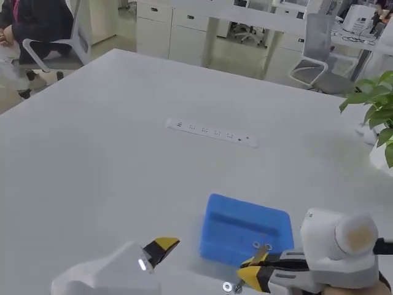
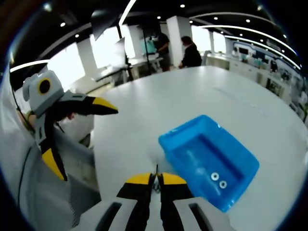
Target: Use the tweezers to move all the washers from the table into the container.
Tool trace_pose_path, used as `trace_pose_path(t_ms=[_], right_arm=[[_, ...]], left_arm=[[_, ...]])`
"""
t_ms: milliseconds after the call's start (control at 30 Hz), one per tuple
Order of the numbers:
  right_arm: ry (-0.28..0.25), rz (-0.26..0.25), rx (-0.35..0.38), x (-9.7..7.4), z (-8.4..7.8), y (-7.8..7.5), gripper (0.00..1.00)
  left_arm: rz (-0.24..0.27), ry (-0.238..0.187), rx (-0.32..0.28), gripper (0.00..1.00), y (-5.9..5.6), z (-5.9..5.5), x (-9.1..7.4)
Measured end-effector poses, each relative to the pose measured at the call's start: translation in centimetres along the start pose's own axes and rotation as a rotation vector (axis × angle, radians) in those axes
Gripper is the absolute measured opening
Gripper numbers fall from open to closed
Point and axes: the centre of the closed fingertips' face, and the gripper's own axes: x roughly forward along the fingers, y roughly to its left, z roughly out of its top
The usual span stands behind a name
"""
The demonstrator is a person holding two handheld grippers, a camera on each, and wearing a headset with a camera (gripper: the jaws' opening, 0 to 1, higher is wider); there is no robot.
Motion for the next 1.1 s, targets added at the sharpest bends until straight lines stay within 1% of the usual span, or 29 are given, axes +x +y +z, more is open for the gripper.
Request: trace_pose_path(t_ms=[167,300,467,600,667,700,833,933,1100], right_arm=[[-0.031,-0.001,0.021,-1.2,1.2,-0.2,0.03],[-0.051,-0.008,0.012,-2.2,2.5,-0.6,0.03],[-0.083,-0.031,-0.006,-3.2,4.5,-2.0,0.03],[-0.101,-0.052,-0.005,-3.4,5.5,-3.3,0.03],[-0.103,-0.061,0.001,-3.4,5.8,-4.3,0.03],[-0.107,-0.066,0.015,-3.3,5.9,-4.9,0.03],[-0.132,-0.067,0.120,-2.6,6.0,-6.5,0.03],[-0.110,-0.080,0.135,-1.7,5.5,-7.5,0.03],[-0.060,-0.081,0.132,-0.3,4.7,-8.2,0.03]], left_arm=[[0.000,0.001,0.000,0.82,0.0,-0.1,0.0],[0.000,0.001,0.001,0.82,0.0,-0.1,0.0],[-0.003,0.001,0.000,0.82,-0.1,-0.1,0.0],[-0.001,0.004,0.001,0.82,-0.1,-0.1,0.0],[0.000,0.001,-0.001,0.82,0.0,-0.1,0.0],[0.000,0.001,-0.003,0.82,0.0,-0.1,-0.1],[-0.001,0.005,0.002,0.81,-0.1,-0.2,-0.1],[0.003,0.007,0.004,0.81,0.0,-0.2,-0.1],[0.010,0.005,-0.001,0.81,0.2,-0.2,-0.1]])
